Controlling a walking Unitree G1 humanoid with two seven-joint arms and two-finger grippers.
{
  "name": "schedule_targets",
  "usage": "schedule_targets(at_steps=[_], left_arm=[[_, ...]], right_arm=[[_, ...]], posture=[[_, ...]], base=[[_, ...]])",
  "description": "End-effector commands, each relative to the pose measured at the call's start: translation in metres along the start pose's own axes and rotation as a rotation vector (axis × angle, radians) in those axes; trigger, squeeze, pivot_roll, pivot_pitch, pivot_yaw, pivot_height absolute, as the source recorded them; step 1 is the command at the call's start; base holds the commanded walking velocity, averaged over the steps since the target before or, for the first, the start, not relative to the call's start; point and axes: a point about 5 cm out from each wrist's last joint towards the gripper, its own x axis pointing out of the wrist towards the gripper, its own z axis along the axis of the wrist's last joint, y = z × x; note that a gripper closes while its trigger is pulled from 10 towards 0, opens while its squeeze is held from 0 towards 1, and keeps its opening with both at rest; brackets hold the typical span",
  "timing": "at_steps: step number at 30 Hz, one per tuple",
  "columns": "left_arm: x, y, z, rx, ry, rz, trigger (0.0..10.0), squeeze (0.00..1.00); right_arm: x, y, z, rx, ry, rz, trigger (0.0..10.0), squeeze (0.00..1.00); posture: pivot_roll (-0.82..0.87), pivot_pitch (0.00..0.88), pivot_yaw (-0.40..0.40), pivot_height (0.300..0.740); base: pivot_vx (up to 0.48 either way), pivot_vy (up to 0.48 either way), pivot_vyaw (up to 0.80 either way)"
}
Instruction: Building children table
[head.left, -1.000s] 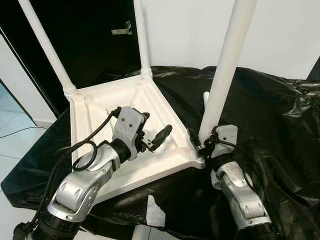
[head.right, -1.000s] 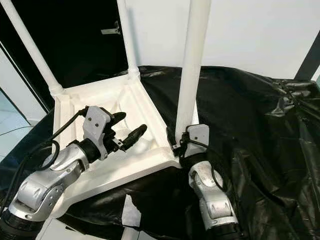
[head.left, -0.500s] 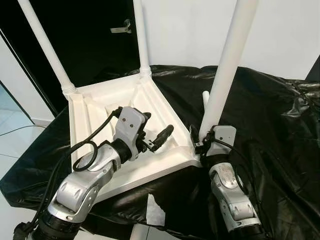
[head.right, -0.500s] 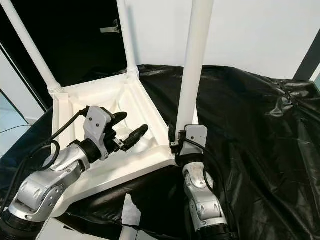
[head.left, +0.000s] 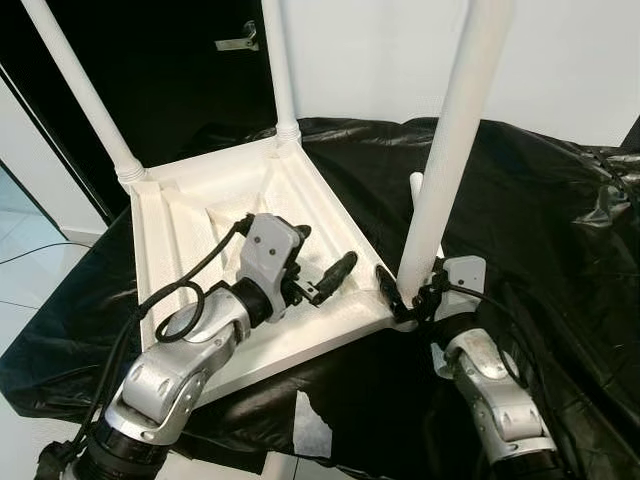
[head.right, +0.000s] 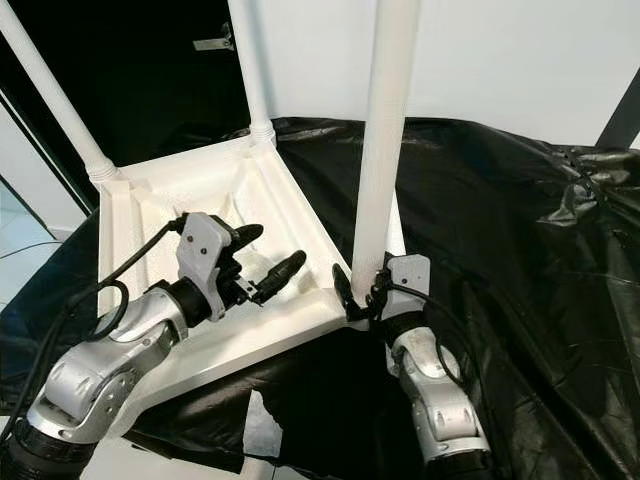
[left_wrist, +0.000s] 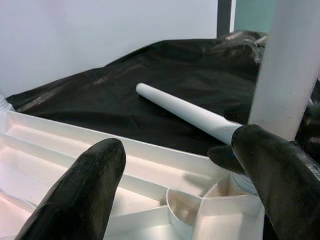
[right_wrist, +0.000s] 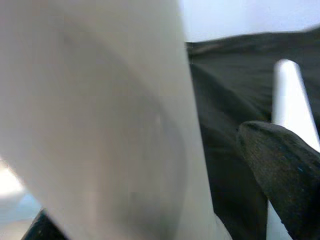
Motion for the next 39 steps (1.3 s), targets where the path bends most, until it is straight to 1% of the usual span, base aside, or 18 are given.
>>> schedule_targets(at_steps=[1,2,3,6,8,12,16,17,18,19,23,24,26,28,30,33,38,39], left_arm=[[0.0,-0.005,-0.003,0.015,0.032,-0.114,10.0,0.0],[-0.001,-0.007,-0.008,0.015,0.063,-0.138,10.0,0.0],[-0.001,-0.007,-0.008,0.015,0.063,-0.138,10.0,0.0],[-0.005,-0.013,-0.017,0.023,0.115,-0.185,10.0,0.0],[-0.005,-0.013,-0.017,0.023,0.115,-0.185,10.0,0.0],[-0.01,-0.018,-0.024,0.022,0.152,-0.231,10.0,0.0],[-0.013,-0.02,-0.026,0.013,0.165,-0.256,10.0,0.0],[-0.015,-0.022,-0.028,0.006,0.174,-0.276,10.0,0.0],[-0.017,-0.024,-0.031,-0.003,0.185,-0.291,10.0,0.0],[-0.019,-0.026,-0.033,0.002,0.196,-0.304,10.0,0.0],[-0.021,-0.028,-0.036,0.016,0.209,-0.315,10.0,0.0],[-0.021,-0.028,-0.037,0.016,0.21,-0.313,10.0,0.0],[-0.021,-0.028,-0.037,0.015,0.212,-0.311,10.0,0.0],[-0.019,-0.024,-0.038,0.022,0.208,-0.287,10.0,0.0],[-0.019,-0.024,-0.038,0.022,0.208,-0.287,10.0,0.0],[-0.015,-0.021,-0.038,0.03,0.2,-0.256,10.0,0.0],[-0.012,-0.02,-0.036,0.031,0.189,-0.242,10.0,0.0],[-0.011,-0.021,-0.036,0.034,0.186,-0.24,10.0,0.0]], right_arm=[[0.002,0.003,0.006,0.009,-0.024,0.04,10.0,0.0],[0.003,0.003,0.006,0.016,-0.014,0.093,10.0,0.0],[0.003,0.003,0.006,0.016,-0.014,0.093,10.0,0.0],[0.003,0.0,0.008,0.0,-0.004,0.191,10.0,0.0],[0.003,0.0,0.008,0.0,-0.004,0.191,10.0,0.0],[0.005,-0.004,0.009,-0.048,0.025,0.293,10.0,0.0],[0.005,-0.008,0.008,-0.059,0.045,0.339,10.0,0.0],[0.006,-0.011,0.008,-0.073,0.058,0.362,10.0,0.0],[0.007,-0.014,0.007,-0.085,0.068,0.374,9.0,0.0],[0.007,-0.017,0.007,-0.095,0.079,0.388,5.4,0.0],[0.008,-0.019,0.007,-0.101,0.089,0.403,5.4,0.0],[0.008,-0.022,0.007,-0.096,0.092,0.397,0.0,0.0],[0.009,-0.023,0.006,-0.091,0.094,0.393,0.0,0.0],[0.009,-0.026,0.005,-0.086,0.097,0.377,0.0,0.0],[0.009,-0.026,0.005,-0.086,0.097,0.377,0.0,0.0],[0.01,-0.026,0.004,-0.077,0.091,0.361,0.0,0.0],[0.01,-0.028,0.003,-0.082,0.095,0.314,0.0,0.0],[0.01,-0.025,0.001,-0.068,0.097,0.287,0.0,0.0]], posture=[[0.01,0.0,0.04,0.74],[0.01,0.0,0.041,0.74],[0.01,0.0,0.041,0.74],[0.01,0.0,0.044,0.74],[0.01,0.0,0.044,0.74],[0.01,0.0,0.041,0.74],[0.01,0.0,0.037,0.74],[0.01,0.0,0.034,0.74],[0.01,0.0,0.034,0.74],[0.01,0.0,0.031,0.74],[0.01,0.0,0.03,0.74],[0.02,0.0,0.025,0.74],[0.02,0.0,0.025,0.74],[0.01,0.0,0.024,0.74],[0.01,0.0,0.024,0.74],[0.01,0.0,0.026,0.74],[0.01,0.0,0.026,0.74],[0.01,0.0,0.025,0.74]], base=[[0.0,0.0,0.0],[0.0,0.0,0.0],[0.0,0.0,0.0],[0.0,0.0,0.0],[0.0,0.0,0.0],[0.0,0.0,0.0],[0.0,0.0,0.0],[0.0,0.0,0.0],[0.0,0.0,0.0],[0.0,0.0,0.0],[0.0,0.0,0.0],[0.0,0.0,0.0],[0.0,0.0,0.0],[0.0,0.0,0.0],[0.0,0.0,0.0],[0.0,0.0,0.0],[0.0,0.0,0.0],[0.0,0.0,0.0]])
